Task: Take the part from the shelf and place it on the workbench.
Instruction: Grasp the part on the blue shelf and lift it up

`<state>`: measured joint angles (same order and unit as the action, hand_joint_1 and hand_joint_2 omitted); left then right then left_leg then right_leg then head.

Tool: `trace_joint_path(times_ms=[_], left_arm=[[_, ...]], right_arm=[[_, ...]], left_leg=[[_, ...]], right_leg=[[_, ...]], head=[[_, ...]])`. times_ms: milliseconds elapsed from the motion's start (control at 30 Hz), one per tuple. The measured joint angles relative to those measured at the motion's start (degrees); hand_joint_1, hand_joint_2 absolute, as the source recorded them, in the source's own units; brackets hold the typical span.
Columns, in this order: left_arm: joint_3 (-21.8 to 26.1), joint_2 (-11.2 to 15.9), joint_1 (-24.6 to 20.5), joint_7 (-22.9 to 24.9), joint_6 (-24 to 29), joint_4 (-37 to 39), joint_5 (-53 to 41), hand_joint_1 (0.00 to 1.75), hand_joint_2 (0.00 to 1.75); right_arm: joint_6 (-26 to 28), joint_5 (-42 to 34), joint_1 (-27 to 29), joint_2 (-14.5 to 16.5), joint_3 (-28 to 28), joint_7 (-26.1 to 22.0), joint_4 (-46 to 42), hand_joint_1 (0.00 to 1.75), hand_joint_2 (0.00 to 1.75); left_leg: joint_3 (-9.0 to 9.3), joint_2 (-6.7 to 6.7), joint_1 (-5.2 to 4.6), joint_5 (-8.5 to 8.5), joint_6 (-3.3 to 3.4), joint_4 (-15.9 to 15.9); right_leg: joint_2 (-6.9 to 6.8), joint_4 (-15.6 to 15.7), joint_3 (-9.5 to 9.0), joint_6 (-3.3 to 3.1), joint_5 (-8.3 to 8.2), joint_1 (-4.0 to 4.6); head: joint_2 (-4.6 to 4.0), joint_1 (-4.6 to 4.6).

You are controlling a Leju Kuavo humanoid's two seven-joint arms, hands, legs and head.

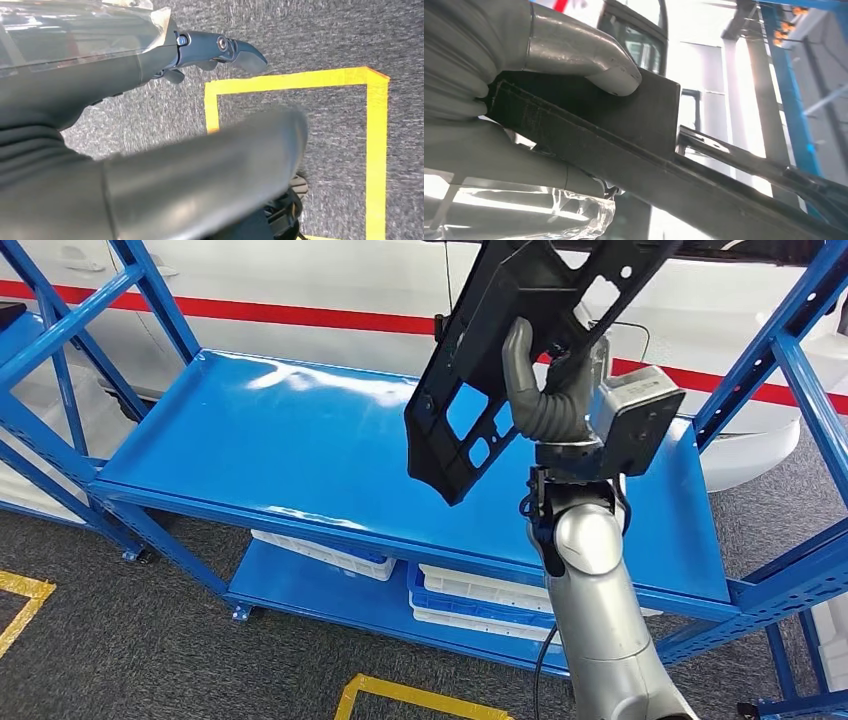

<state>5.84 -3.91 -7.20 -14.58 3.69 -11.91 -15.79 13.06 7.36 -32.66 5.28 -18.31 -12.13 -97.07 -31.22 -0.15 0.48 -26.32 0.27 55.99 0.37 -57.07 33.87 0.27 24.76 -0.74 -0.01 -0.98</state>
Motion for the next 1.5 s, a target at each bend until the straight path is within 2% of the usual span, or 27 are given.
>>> trace_joint_path(times_ms=[233, 567, 800, 1000, 1067, 1133, 1167, 1200, 1267, 1300, 1333, 1367, 1400, 1433, 1467, 1500], left_arm=[[0.34, 0.02, 0.04, 0.35, 2.03, 0.00, -0.18, 0.00, 1.75], [2.06, 0.02, 0.32, -0.65, 3.10, 0.00, 0.77, 0.00, 1.75], [3.19, 0.02, 0.39, -1.42, 3.43, 0.01, 0.91, 0.00, 1.75], [4.23, 0.07, 1.07, -1.84, 2.91, 0.02, 1.85, 0.00, 1.75], [4.59, 0.13, 1.22, -1.87, 2.88, 0.02, 1.96, 0.00, 1.75], [4.73, 0.11, 1.26, -2.01, 2.83, 0.02, 2.04, 0.00, 1.75], [4.76, 0.07, 1.25, -2.10, 2.79, 0.02, 2.10, 0.00, 1.75], [4.82, 0.02, 1.26, -2.19, 2.76, 0.02, 2.16, 0.00, 1.75], [4.99, -0.02, 1.36, -2.27, 2.73, 0.02, 2.30, 0.00, 1.75], [5.08, -0.02, 1.44, -2.28, 2.73, 0.02, 2.37, 0.00, 1.75], [5.15, -0.03, 1.52, -2.29, 2.73, 0.02, 2.43, 0.00, 1.75], [5.20, -0.04, 1.58, -2.31, 2.73, 0.02, 2.48, 0.00, 1.75], [5.26, -0.05, 1.61, -2.32, 2.72, 0.02, 2.49, 0.00, 1.75], [5.35, -0.07, 1.62, -2.34, 2.72, 0.02, 2.50, 0.00, 1.75], [5.47, -0.05, 1.61, -2.36, 2.72, 0.02, 2.51, 0.00, 1.75], [5.61, -0.04, 1.61, -2.38, 2.72, 0.02, 2.51, 0.00, 1.75]], right_arm=[[-1.21, 0.17, 1.58, -1.34, -0.99, -0.46, -3.44, 1.75, 1.75], [-6.22, -1.38, 3.66, -2.40, -5.17, 0.93, -3.22, 1.75, 1.75], [-6.86, -0.04, 5.06, -2.59, -6.27, 1.22, -2.63, 1.75, 1.75], [-7.00, 1.84, 6.48, -2.57, -6.95, 1.00, -2.23, 1.75, 1.75], [-7.05, 1.96, 6.76, -2.55, -7.20, 0.93, -2.10, 1.75, 1.75], [-7.20, 2.09, 6.84, -2.50, -7.33, 0.80, -2.06, 1.75, 1.75], [-7.29, 2.16, 6.82, -2.48, -7.37, 0.72, -2.04, 1.75, 1.75], [-7.39, 2.21, 6.82, -2.48, -7.40, 0.66, -2.02, 1.75, 1.75], [-7.59, 2.26, 6.98, -2.53, -7.50, 0.59, -1.88, 1.75, 1.75], [-7.69, 2.27, 7.16, -2.57, -7.53, 0.59, -1.75, 1.75, 1.75], [-7.79, 2.28, 7.33, -2.60, -7.56, 0.59, -1.63, 1.75, 1.75], [-7.85, 2.28, 7.44, -2.62, -7.59, 0.59, -1.53, 1.75, 1.75], [-7.88, 2.28, 7.47, -2.63, -7.62, 0.59, -1.46, 1.75, 1.75], [-7.88, 2.28, 7.45, -2.62, -7.64, 0.59, -1.43, 1.75, 1.75], [-7.88, 2.28, 7.42, -2.60, -7.68, 0.58, -1.41, 1.75, 1.75], [-7.89, 2.29, 7.43, -2.59, -7.70, 0.56, -1.40, 1.75, 1.75]], left_leg=[[-0.01, -0.01, 0.01, -0.01, 0.01, -0.01], [-0.04, -0.03, 0.01, -0.01, 0.01, -0.01], [-0.05, -0.03, 0.00, -0.01, 0.01, -0.01], [-0.37, -0.02, -0.09, -0.51, 0.84, 0.69], [-0.43, -0.05, -0.18, -0.33, 1.21, 0.84], [-0.04, 0.10, 0.01, 0.57, 1.82, -0.12], [0.16, 0.24, 0.17, 1.07, 2.18, -0.78], [0.30, 0.39, 0.34, 1.52, 2.44, -1.37], [0.05, 0.56, 0.40, 1.88, 2.63, -1.58], [-0.16, 0.59, 0.41, 1.95, 2.55, -1.52], [-0.36, 0.60, 0.44, 2.04, 2.44, -1.42], [-0.59, 0.60, 0.51, 2.11, 2.30, -1.25], [-0.83, 0.58, 0.62, 2.13, 2.12, -0.97], [-1.12, 0.56, 0.70, 2.07, 1.86, -0.53], [-1.56, 0.48, 0.71, 2.00, 1.51, -0.05], [-1.92, 0.39, 0.62, 1.95, 1.12, 0.49]], right_leg=[[0.00, 0.00, -0.01, 0.00, 0.00, 0.00], [-0.02, 0.00, 0.00, 0.00, 0.00, 0.01], [-0.02, 0.00, 0.00, 0.00, 0.00, 0.00], [-0.01, 0.05, -0.04, 0.13, -0.05, -0.34], [-0.02, 0.16, -0.08, 0.50, -0.31, -0.36], [-0.03, 0.08, 0.07, 0.94, -0.14, -0.12], [-0.05, -1.02, 0.57, 0.89, 0.72, -0.01], [-0.08, -3.38, 1.56, 0.69, 2.17, 0.07], [-0.13, -10.97, 4.55, 0.32, 5.79, -0.11], [-0.13, -14.33, 5.81, 0.47, 7.01, -0.22], [-0.15, -15.93, 6.25, 0.85, 7.41, -0.36], [-0.18, -15.20, 5.56, 1.44, 6.91, -0.54], [-0.25, -12.11, 3.70, 2.15, 5.65, -0.78], [-0.38, -7.72, 1.30, 2.78, 4.44, -1.06], [-0.32, -4.22, -0.88, 3.03, 3.41, -1.04], [-0.22, -1.87, -2.18, 3.01, 2.79, -0.98]], head=[[-0.01, 0.00], [0.00, -0.01], [-0.01, 0.00], [0.01, -0.03], [0.01, -0.04], [0.00, -0.02], [0.01, 0.05], [0.00, 0.14], [0.01, 0.28], [0.00, 0.33], [0.01, 0.33], [0.00, 0.35], [0.00, 0.37], [0.00, 0.39], [0.00, 0.43], [0.00, 0.46]])
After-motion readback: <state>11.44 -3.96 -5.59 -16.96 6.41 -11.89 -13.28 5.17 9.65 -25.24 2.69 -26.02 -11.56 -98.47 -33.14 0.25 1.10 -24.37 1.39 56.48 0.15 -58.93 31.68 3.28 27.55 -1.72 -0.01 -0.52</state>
